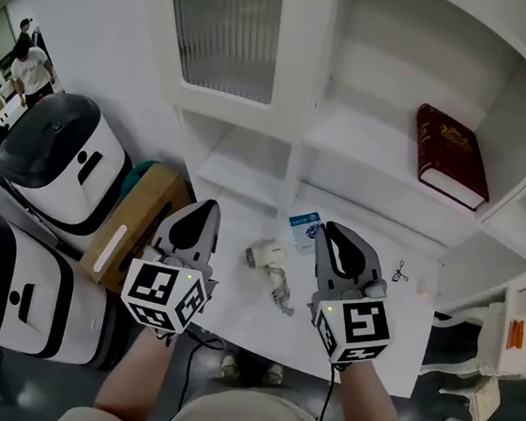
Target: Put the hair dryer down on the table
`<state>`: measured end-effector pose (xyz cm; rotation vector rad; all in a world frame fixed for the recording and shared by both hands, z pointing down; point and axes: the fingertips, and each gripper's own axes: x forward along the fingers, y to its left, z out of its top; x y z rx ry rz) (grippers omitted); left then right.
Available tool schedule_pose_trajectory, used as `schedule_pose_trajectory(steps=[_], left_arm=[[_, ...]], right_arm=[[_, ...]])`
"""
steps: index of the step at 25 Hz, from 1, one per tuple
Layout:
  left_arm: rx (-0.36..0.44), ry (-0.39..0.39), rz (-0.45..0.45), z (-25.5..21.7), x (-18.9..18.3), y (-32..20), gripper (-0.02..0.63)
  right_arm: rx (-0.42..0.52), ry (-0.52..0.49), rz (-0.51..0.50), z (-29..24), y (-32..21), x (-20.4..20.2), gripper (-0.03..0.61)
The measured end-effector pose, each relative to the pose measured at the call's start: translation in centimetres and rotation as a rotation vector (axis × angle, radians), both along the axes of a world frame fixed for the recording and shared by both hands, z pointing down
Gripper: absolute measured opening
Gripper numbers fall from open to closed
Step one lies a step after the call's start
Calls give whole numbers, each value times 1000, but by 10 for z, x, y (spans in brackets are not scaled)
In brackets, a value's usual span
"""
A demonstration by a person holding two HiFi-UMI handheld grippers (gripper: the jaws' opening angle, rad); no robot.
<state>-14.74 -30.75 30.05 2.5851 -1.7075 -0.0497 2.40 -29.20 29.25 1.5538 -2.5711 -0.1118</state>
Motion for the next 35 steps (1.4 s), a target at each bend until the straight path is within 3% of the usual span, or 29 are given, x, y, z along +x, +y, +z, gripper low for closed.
schedule_pose_trajectory(steps=[3,8,12,15,27,35], left_arm=[[87,-53,3,-33,2,15,12],[206,-87,-16,-71,2,44,12],[265,-83,-31,-87,1,62,12],[295,-121,-32,-87,7,73,12],[189,-179,8,-34,30,94,12],[189,-172,19,-36,35,92,12]], right_arm=[[88,-4,-51,-40,18,-10,34],[147,-67,-122,-76,45,-17,30],[186,-108,-133,-88,66,-17,30],[203,-113,-130,-87,76,-15,29],[152,-185,-57,-39,81,3,18],[124,-197,-91,-36,78,-5,17]])
